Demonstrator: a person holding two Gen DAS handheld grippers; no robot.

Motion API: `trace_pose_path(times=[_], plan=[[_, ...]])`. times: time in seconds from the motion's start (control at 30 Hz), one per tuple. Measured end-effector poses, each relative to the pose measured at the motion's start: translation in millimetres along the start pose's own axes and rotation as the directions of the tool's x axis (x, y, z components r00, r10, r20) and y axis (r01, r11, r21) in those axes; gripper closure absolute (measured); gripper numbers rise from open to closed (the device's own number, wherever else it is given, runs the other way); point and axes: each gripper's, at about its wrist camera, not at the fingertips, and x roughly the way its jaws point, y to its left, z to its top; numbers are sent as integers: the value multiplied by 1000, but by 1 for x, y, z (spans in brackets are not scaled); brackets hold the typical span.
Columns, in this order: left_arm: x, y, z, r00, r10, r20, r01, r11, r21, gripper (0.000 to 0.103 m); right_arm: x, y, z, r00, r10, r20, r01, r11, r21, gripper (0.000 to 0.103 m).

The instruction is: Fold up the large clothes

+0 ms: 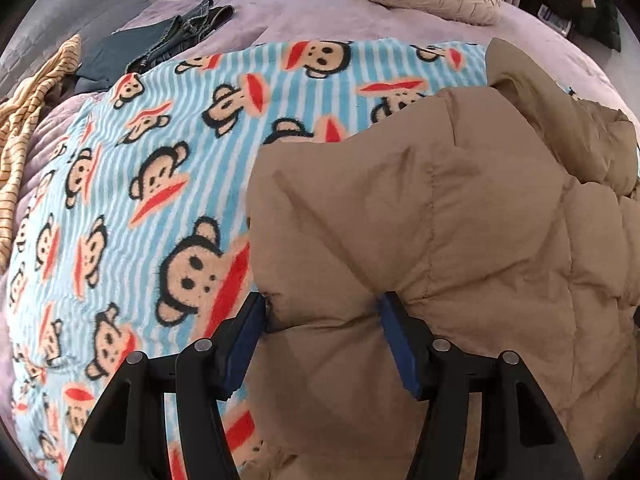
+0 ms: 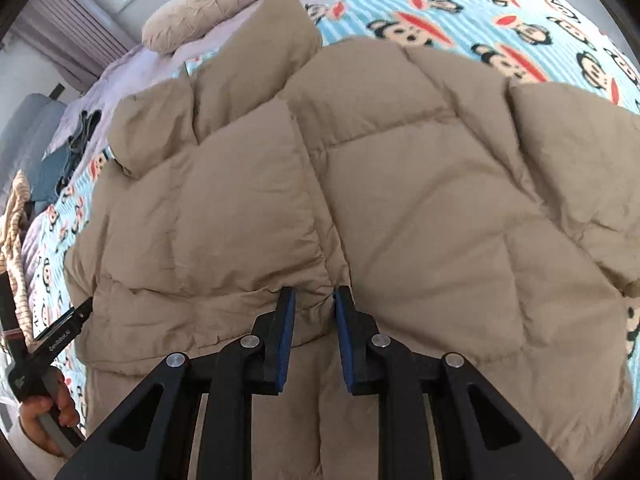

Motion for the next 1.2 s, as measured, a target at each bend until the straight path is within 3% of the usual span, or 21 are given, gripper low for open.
trace_pose_path(times=[0.13, 0.23, 0.4, 0.57, 0.77, 0.93, 0.97, 1.0, 1.03, 1.13, 1.2], plan=[[-14, -9, 1, 1000, 8, -17, -8, 1000, 17, 42, -23, -17, -8, 1000, 20, 2, -20, 999, 39, 77], [-27, -23, -1, 1000, 9, -23, -8, 999, 35, 42, -40, -34, -15, 999, 42, 6, -42, 996, 82, 54], [-48, -54, -8, 999, -4, -32, 6, 997, 75, 42, -58, -57, -25, 998, 58, -3, -57, 988, 142, 48], [-68, -90, -18, 1000, -5, -26, 8, 994, 112, 42, -73, -79, -35, 998, 70, -6, -68, 984, 167, 24], [-81, -137, -33, 999, 1, -43, 5, 990, 141, 42, -82, -111, -43, 995, 94, -39, -83, 972, 222, 22], [-86, -176, -45, 998, -7, -70, 18, 987, 159, 42, -95, -149, -44, 997, 77, -11, -71, 961, 268, 17], [-86, -184, -48, 997, -10, -72, 22, 986, 165, 35, -99, -159, -44, 997, 78, 6, -76, 957, 279, 16], [-87, -192, -50, 997, -11, -73, 23, 985, 173, 11, -102, -166, -44, 997, 79, 17, -81, 954, 288, 16], [-89, -199, -52, 998, -10, -67, 22, 984, 175, 1, -106, -178, -45, 996, 82, 31, -88, 949, 304, 15], [-98, -221, -58, 999, -24, -40, 31, 980, 195, 0, -114, -204, -44, 995, 79, 57, -94, 941, 326, 0], [-99, -236, -60, 999, -27, -47, 36, 976, 215, 0, -121, -222, -44, 995, 62, 81, -86, 937, 338, 0]])
